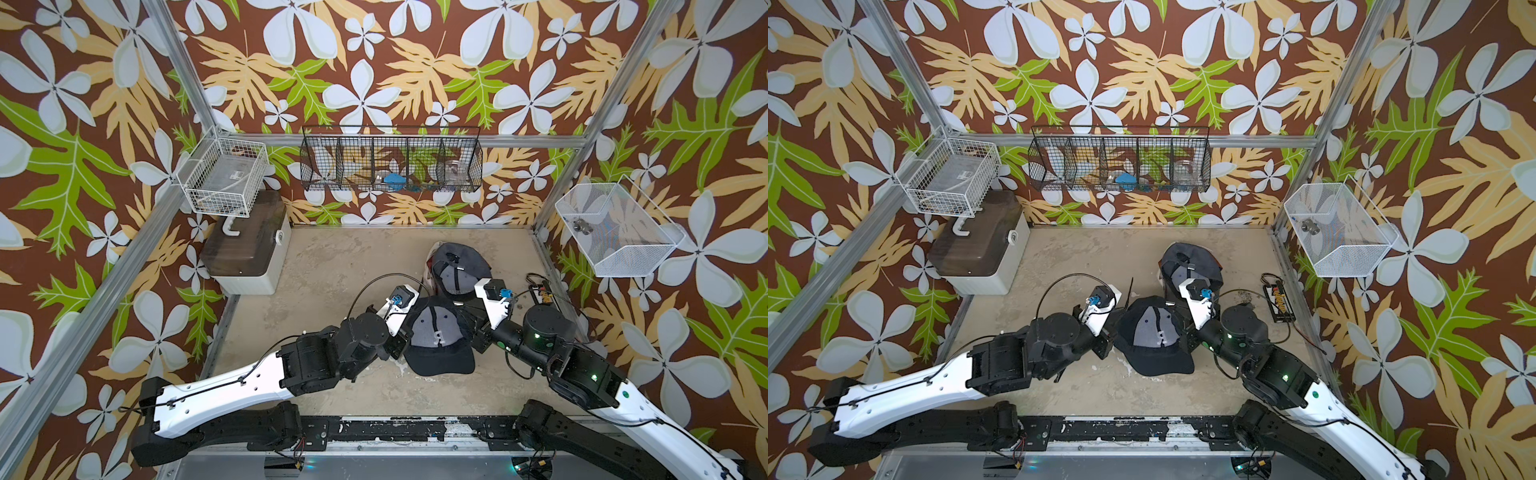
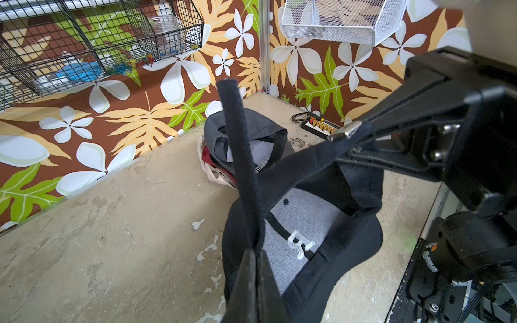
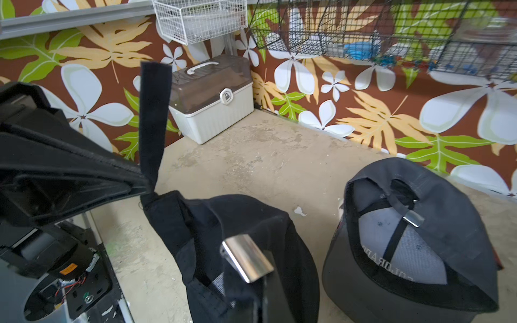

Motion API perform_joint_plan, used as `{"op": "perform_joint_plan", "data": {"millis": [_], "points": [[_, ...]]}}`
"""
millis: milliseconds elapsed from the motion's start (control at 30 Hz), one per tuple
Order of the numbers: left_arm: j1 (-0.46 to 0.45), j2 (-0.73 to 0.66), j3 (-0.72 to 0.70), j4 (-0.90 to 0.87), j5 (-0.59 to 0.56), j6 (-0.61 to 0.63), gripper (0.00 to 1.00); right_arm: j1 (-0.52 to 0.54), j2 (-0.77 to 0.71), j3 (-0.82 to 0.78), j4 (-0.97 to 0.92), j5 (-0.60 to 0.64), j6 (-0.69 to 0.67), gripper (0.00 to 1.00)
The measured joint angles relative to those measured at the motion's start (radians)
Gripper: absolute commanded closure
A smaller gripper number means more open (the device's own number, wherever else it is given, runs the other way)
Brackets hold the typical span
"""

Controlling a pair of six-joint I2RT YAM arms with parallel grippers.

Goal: Open the adjustable buckle of the baseball cap
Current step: Pull the adjustable strap on the baseball cap, then place the baseball cap at the corner of the board.

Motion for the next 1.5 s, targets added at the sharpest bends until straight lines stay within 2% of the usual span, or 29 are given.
{"op": "perform_joint_plan", "data": {"millis": [133, 233, 367, 500, 533, 633, 733, 1167, 1500], "points": [[0.048, -0.011, -0.003, -0.002, 0.008, 0.001, 0.97, 0.0, 0.064, 0.009, -0.003, -0.087, 0.0, 1.0], [0.158, -0.01, -0.031, 0.016, 0.047, 0.001, 0.97, 0.0, 0.11, 0.009, 0.001, -0.129, 0.0, 1.0], [0.298, 0.047, -0.078, 0.041, 0.146, 0.004, 0.98, 0.0, 0.201, 0.009, 0.005, -0.126, 0.015, 1.0], [0.382, 0.158, -0.104, 0.072, 0.216, 0.011, 0.98, -0.001, 0.292, -0.013, 0.012, -0.053, 0.021, 0.68], [0.389, 0.185, -0.104, 0.075, 0.227, 0.017, 0.98, -0.003, 0.317, -0.021, 0.011, -0.026, 0.018, 0.62], [0.401, 0.237, -0.103, 0.093, 0.251, 0.023, 0.98, -0.024, 0.377, -0.035, -0.006, 0.052, 0.019, 0.51], [0.414, 0.259, -0.101, 0.113, 0.262, 0.027, 0.98, -0.04, 0.377, -0.046, -0.031, 0.123, 0.02, 0.44], [0.521, 0.37, -0.044, 0.153, 0.303, 0.054, 0.98, -0.049, 0.187, -0.06, -0.054, 0.241, 0.022, 0.42], [0.69, 0.452, 0.056, 0.152, 0.338, 0.054, 0.99, -0.054, 0.147, -0.061, -0.074, 0.257, 0.022, 0.42]]}}
